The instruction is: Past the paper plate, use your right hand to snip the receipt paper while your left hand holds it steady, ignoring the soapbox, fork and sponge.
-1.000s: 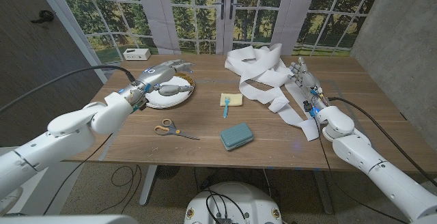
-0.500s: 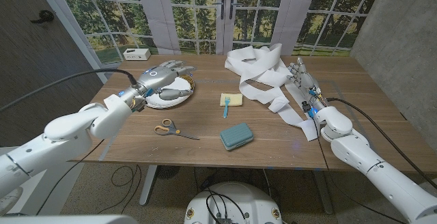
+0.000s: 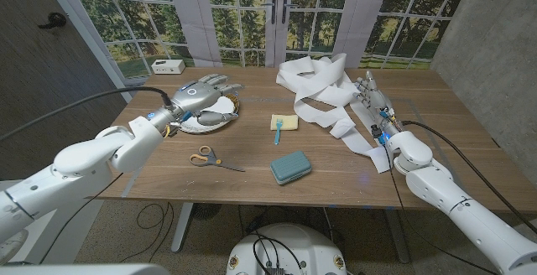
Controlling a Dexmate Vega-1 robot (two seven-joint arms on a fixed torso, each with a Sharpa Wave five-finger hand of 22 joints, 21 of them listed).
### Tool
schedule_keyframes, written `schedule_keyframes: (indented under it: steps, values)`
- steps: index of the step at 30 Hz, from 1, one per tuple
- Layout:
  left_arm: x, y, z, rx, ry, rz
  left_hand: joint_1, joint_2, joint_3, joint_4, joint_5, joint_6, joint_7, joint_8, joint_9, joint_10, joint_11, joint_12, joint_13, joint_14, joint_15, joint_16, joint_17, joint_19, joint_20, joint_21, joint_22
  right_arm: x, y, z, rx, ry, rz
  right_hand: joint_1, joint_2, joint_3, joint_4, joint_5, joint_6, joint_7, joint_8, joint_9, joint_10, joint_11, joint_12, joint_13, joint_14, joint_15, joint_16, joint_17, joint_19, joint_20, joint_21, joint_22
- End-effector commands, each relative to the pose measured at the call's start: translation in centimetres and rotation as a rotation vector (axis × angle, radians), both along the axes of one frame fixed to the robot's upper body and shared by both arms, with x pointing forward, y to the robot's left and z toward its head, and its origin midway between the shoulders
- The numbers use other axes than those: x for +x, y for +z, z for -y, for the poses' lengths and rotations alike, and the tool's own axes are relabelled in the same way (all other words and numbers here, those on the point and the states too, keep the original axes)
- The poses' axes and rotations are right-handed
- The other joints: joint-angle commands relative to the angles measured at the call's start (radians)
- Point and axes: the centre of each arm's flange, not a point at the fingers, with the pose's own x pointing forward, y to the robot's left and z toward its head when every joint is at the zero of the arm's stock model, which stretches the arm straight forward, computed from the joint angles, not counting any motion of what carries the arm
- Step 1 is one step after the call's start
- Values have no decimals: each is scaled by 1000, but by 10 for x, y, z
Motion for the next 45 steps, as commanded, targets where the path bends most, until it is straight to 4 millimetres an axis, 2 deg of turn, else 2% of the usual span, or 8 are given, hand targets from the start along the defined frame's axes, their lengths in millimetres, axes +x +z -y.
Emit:
schedule_keyframes:
  steps: [1, 13, 29, 38, 45]
  values:
    - [-9, -2, 1, 44, 49, -17, 9, 0, -6, -1, 2, 1, -1, 5, 2, -1, -2, 0, 5, 6, -48, 2, 4, 1, -3, 0, 3, 4, 0, 1, 18, 18, 12, 10, -4, 0, -2, -1, 4, -7, 3, 4, 7, 2, 2, 2, -3, -5, -2, 2, -2, 0, -1, 5]
    - [-16, -15, -3, 93, 129, -24, 8, -1, -11, 1, 1, 8, 0, 7, 2, 14, -3, 4, 9, 10, -51, 2, 4, 5, -7, 1, 3, 5, 1, 5, 18, 18, 10, 13, -3, 1, -3, -2, 6, -7, 4, 4, 8, 1, 1, 2, -2, -5, -3, 2, -4, 3, -1, 5]
    - [-23, -10, -8, 108, 186, -19, 13, 0, -14, 1, 3, -10, -2, 0, 1, 6, -5, -2, 16, 11, -53, 1, 4, 8, -9, 0, 4, 10, 2, 7, 34, 27, 9, 16, 0, 3, -3, -3, 10, -7, 5, 4, 10, 0, 0, 2, -2, -6, -3, 2, -4, 4, -1, 5]
    - [-32, -11, -16, 102, 228, -37, 15, -1, -16, 0, 3, -13, -7, 0, 1, 12, -3, -2, 18, 8, -55, -1, 4, 7, -11, -1, 3, 13, 2, 8, 35, 24, 9, 18, 2, 5, -4, -4, 9, -7, 4, 4, 10, 0, 0, 2, -2, -6, -3, 2, -4, 3, -1, 5]
    - [-31, -17, -14, 118, 227, -56, 18, -1, -17, 0, 3, -9, -7, 1, 0, 16, -4, -1, 20, 9, -57, -1, 4, 5, -11, -2, 3, 15, 1, 9, 43, 23, 4, 20, 3, 6, -5, -4, 10, -7, 4, 4, 11, -1, -1, 2, -2, -5, -3, 2, -4, 3, -1, 5]
